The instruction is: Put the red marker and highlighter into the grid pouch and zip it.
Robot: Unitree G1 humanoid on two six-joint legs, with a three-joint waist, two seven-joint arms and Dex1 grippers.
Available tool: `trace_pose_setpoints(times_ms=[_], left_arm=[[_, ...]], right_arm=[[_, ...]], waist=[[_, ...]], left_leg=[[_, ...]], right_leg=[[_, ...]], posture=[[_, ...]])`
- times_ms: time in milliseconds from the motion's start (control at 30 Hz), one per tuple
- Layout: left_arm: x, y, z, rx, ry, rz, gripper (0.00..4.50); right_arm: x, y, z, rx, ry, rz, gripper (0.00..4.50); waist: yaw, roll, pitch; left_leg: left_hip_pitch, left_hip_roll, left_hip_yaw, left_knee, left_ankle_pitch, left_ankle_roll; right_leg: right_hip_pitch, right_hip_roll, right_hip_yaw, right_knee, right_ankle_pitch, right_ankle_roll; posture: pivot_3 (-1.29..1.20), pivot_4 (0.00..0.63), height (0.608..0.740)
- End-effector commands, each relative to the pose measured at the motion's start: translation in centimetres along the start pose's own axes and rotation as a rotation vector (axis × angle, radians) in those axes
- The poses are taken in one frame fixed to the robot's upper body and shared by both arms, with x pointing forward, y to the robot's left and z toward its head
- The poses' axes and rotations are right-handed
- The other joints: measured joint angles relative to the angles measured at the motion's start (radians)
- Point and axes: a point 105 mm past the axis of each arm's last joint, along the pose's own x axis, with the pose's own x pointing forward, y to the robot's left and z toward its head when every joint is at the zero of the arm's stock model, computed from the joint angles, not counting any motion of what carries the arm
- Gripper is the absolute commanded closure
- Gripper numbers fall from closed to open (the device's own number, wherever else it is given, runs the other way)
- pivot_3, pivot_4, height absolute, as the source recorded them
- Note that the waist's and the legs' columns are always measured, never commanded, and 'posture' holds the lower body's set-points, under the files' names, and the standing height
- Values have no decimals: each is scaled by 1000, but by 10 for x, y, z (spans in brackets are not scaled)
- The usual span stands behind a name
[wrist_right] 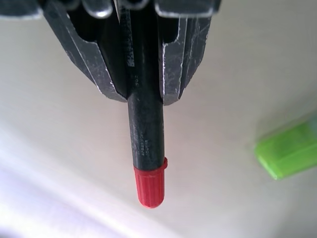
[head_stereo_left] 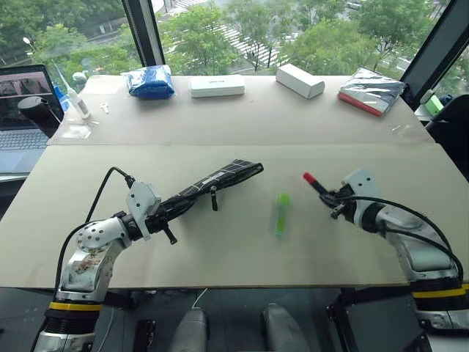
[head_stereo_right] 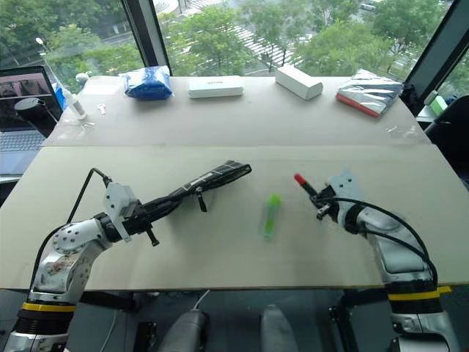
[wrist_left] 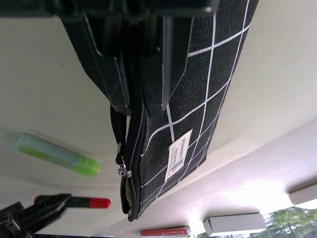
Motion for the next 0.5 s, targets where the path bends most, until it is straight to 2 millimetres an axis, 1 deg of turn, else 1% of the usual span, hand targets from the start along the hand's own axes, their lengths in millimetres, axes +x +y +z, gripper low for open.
trace_pose_setpoints(times_ms=[33, 100, 167, 200, 300, 367, 500], left_arm=[[-1, 2, 13, 27, -36, 1, 4500], [-1, 1, 13, 26, -36, -1, 4500], [0, -1, 12, 23, -36, -5, 4500], [1, -2, 12, 22, -36, -7, 4500], [3, -3, 11, 20, -36, -12, 4500], [4, -4, 11, 18, -37, -16, 4500], [6, -5, 11, 17, -40, -17, 4500]], right_arm=[[1, 1, 49, -368, -173, 48, 3964], [1, 7, 67, -457, -251, 87, 3964], [3, 21, 86, -570, -333, 151, 3964], [4, 28, 91, -620, -356, 179, 3964], [10, 38, 93, -712, -378, 224, 3964], [12, 41, 96, -738, -401, 237, 3964], [14, 42, 101, -768, -427, 242, 3964]], waist=[[0, 0, 0], [0, 0, 0], [0, 0, 0], [-1, 0, 0], [0, 0, 0], [4, 0, 0], [4, 0, 0]], left_leg=[[0, 0, 0, -1, 0, 0], [0, 0, 0, -1, 0, 0], [0, 0, 0, -1, 0, 0], [0, 0, 0, -1, 0, 0], [0, 0, 0, -1, 0, 0], [0, 0, 0, -1, 0, 0], [0, 0, 0, -1, 0, 0]], right_leg=[[0, 0, 0, 0, 0, -1], [0, 0, 0, -1, 1, -1], [0, 0, 0, -1, 1, -2], [0, 0, 0, -1, 2, -3], [0, 0, 0, -1, 2, -3], [0, 0, 0, -1, 2, -3], [1, 0, 0, -1, 2, -4]], posture=[[0, 150, 740], [0, 150, 740], [0, 150, 740], [0, 150, 740], [0, 150, 740], [0, 150, 740], [0, 150, 740]])
